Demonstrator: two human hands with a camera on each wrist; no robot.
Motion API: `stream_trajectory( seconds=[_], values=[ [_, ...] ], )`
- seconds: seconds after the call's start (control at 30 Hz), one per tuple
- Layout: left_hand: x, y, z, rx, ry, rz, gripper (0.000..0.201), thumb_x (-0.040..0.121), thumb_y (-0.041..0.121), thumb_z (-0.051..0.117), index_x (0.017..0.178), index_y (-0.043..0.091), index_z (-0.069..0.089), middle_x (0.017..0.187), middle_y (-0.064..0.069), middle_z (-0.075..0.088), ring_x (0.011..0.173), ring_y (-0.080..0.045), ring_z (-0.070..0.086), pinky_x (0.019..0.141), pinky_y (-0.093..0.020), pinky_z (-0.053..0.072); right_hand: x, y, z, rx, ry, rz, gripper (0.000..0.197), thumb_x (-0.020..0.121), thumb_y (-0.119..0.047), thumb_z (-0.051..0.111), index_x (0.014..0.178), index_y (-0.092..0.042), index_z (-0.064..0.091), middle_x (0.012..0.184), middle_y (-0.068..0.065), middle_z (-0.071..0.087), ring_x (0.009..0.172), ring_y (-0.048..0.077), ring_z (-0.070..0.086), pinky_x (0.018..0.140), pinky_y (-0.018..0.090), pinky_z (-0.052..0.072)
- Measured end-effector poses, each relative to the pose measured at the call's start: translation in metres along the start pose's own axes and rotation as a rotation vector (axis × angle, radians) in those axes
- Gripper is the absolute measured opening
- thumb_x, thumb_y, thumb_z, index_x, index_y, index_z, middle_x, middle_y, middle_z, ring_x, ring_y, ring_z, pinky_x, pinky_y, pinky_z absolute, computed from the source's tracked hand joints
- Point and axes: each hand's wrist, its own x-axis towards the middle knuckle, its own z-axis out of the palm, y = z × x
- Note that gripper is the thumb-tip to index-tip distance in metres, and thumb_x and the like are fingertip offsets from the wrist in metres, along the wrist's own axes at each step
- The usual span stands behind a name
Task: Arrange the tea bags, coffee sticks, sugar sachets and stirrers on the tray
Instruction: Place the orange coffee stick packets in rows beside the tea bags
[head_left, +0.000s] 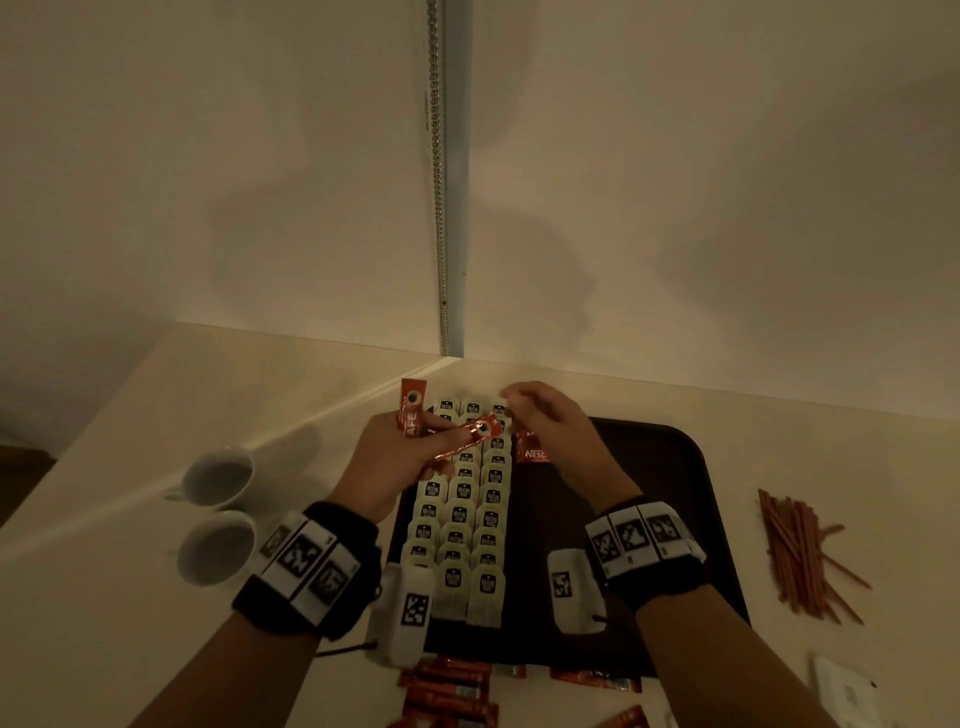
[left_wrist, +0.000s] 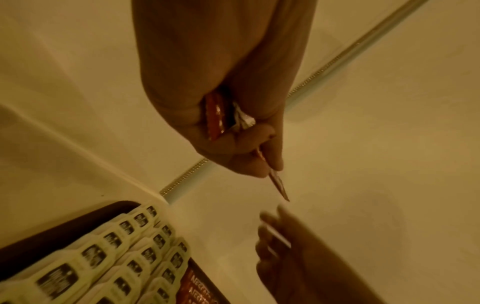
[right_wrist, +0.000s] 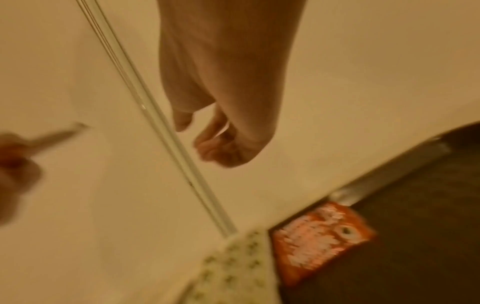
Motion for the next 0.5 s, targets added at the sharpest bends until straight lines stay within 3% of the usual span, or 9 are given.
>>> stream_trajectory(
  seconds=[0.03,0.1,0.23,0.3,0.4,0.5],
  values=[
    [-0.001,0.003,0.002,0.002,-0.006,0.015,0.006,0.079,0.01,0.074,0.083,0.009,0.07,0.07,-0.005,0.071,0.051,-0.011,0.063,0.045,-0.015,0.043,-0.006,-0.011,0.007,0.02,-0.104,-0.024,0.015,0.092,-0.025,0.054,0.104,-0.02,0.062,0.096,-0.002,0.063,0.084,0.008,0.062,0.071,0.02,0.051],
    [-0.003,0.007,0.003,-0.029,-0.006,0.01,0.008,0.084,0.015,0.069,0.085,0.007,0.07,0.072,-0.007,0.071,0.051,-0.012,0.062,0.044,-0.014,0.042,-0.015,-0.021,0.015,0.032,-0.171,-0.07,0.013,0.091,-0.014,0.057,0.102,-0.013,0.063,0.091,0.001,0.063,0.073,0.001,0.061,0.065,0.014,0.049],
    [-0.011,0.01,-0.009,-0.116,0.036,-0.003,0.015,0.086,0.017,0.067,0.094,0.004,0.07,0.076,-0.007,0.072,0.049,-0.01,0.059,0.041,-0.013,0.039,-0.021,-0.02,0.016,0.142,-0.071,-0.061,0.01,0.088,-0.002,0.057,0.097,-0.001,0.062,0.092,0.006,0.064,0.071,0.002,0.063,0.064,0.014,0.051],
    [-0.014,0.007,-0.016,-0.074,0.063,0.05,0.019,0.081,0.012,0.071,0.098,0.002,0.07,0.083,-0.013,0.073,0.049,-0.009,0.058,0.043,-0.014,0.04,-0.023,-0.018,0.017,0.187,-0.073,-0.049,0.01,0.089,0.0,0.056,0.097,-0.001,0.061,0.095,0.008,0.064,0.076,0.005,0.065,0.067,0.015,0.052],
    [-0.019,0.006,-0.017,-0.011,0.123,0.144,0.016,0.078,0.005,0.074,0.092,0.0,0.072,0.082,-0.018,0.071,0.045,-0.007,0.056,0.043,-0.013,0.04,-0.027,-0.019,0.023,0.262,-0.134,-0.018,0.016,0.089,-0.001,0.056,0.103,-0.005,0.061,0.101,0.005,0.063,0.082,0.01,0.067,0.072,0.019,0.054],
    [-0.024,0.009,-0.012,0.088,0.161,0.24,0.008,0.078,0.009,0.076,0.085,0.006,0.073,0.074,-0.01,0.071,0.045,-0.003,0.057,0.043,-0.01,0.039,-0.03,-0.022,0.032,0.251,-0.139,-0.021,0.017,0.086,-0.003,0.062,0.101,-0.011,0.064,0.097,0.003,0.064,0.078,0.009,0.065,0.069,0.019,0.053]
  ],
)
